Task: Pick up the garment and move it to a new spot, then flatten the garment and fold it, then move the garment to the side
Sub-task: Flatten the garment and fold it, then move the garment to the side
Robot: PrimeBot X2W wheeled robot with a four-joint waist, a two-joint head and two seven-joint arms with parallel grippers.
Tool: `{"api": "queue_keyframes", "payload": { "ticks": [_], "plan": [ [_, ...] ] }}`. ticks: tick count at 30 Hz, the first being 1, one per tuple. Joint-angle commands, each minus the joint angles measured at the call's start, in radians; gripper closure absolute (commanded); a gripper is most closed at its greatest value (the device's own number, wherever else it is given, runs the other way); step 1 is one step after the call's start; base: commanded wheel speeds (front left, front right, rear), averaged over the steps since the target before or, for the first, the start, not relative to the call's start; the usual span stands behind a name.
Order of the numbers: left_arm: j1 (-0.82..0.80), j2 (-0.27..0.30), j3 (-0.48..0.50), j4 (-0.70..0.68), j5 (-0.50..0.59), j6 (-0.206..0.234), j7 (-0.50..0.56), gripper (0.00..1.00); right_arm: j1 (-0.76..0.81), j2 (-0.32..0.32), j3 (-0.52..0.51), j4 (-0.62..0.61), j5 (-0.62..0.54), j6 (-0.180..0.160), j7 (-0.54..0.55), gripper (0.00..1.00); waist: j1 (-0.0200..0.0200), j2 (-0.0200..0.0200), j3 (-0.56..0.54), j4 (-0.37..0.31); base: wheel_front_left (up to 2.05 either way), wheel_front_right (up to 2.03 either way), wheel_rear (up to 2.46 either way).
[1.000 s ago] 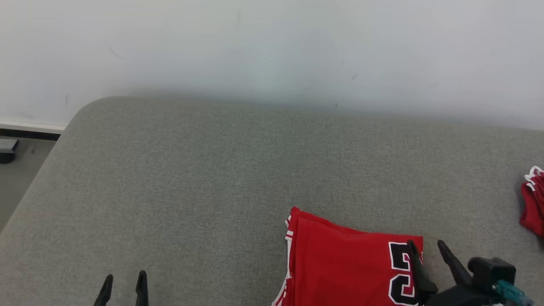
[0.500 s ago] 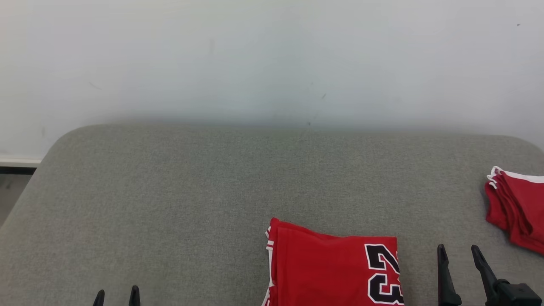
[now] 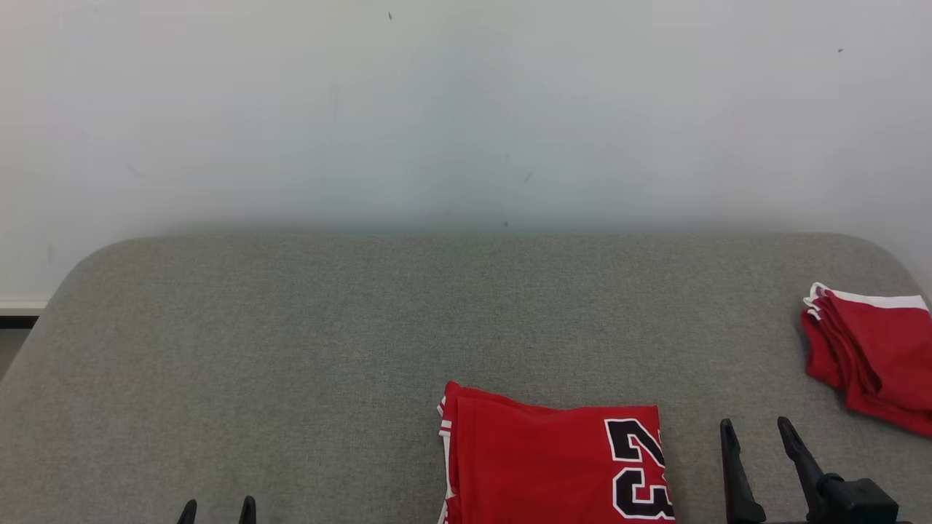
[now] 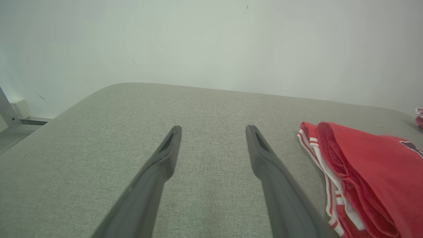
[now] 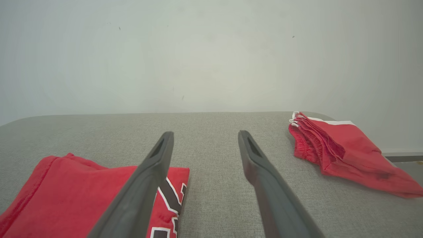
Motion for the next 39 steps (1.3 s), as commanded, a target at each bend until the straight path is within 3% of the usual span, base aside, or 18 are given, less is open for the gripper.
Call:
{"api": "queue_keyframes", "payload": {
  "ticks": [1, 19, 22, 23, 25, 29, 33, 39],
  "plan": [
    [-0.008, 0.007, 0.002, 0.008, 0.002, -0.001, -0.001, 0.0, 0.01, 0.0, 0.002, -0.005, 0.0, -0.002, 0.003, 0.0, 0.0, 0.0, 0.001, 0.0, 0.0, 0.0, 0.0],
    [-0.02, 0.016, -0.001, 0.012, -0.009, 0.019, 0.004, 0.0, 0.015, 0.0, 0.007, -0.015, 0.029, -0.002, 0.048, 0.0, 0.0, 0.0, 0.007, 0.008, 0.0, 0.0, 0.0],
    [-0.017, 0.015, -0.002, 0.006, -0.012, 0.022, 0.004, 0.0, 0.003, 0.0, 0.011, -0.017, 0.076, -0.002, 0.207, 0.0, 0.0, 0.0, 0.013, 0.011, 0.0, 0.0, 0.0],
    [-0.012, 0.017, -0.001, 0.001, -0.014, 0.026, 0.005, 0.0, -0.015, 0.0, 0.014, -0.038, 0.102, -0.002, 0.372, 0.0, 0.0, 0.0, 0.019, 0.012, 0.0, 0.0, 0.0],
    [-0.012, 0.02, -0.003, -0.005, -0.014, 0.028, 0.009, 0.0, -0.031, 0.0, 0.029, -0.078, 0.095, -0.002, 0.525, 0.0, 0.0, 0.0, 0.027, 0.016, 0.0, 0.0, 0.0],
    [-0.028, 0.022, -0.02, -0.016, -0.003, 0.025, 0.016, 0.0, -0.053, -0.001, 0.009, -0.126, 0.098, -0.002, 0.728, 0.0, 0.0, 0.0, 0.051, 0.038, 0.0, 0.0, 0.0],
    [-0.035, 0.023, -0.036, -0.021, 0.004, 0.023, 0.022, 0.0, -0.071, 0.0, -0.005, -0.105, 0.065, -0.002, 0.868, 0.0, 0.0, 0.0, 0.083, 0.066, 0.0, 0.0, 0.0],
    [-0.066, 0.027, -0.057, -0.029, 0.013, 0.02, 0.023, 0.0, -0.118, 0.0, -0.027, -0.063, 0.042, -0.002, 0.9, 0.0, 0.0, 0.0, 0.143, 0.112, 0.0, 0.0, 0.0]
  ]
}}
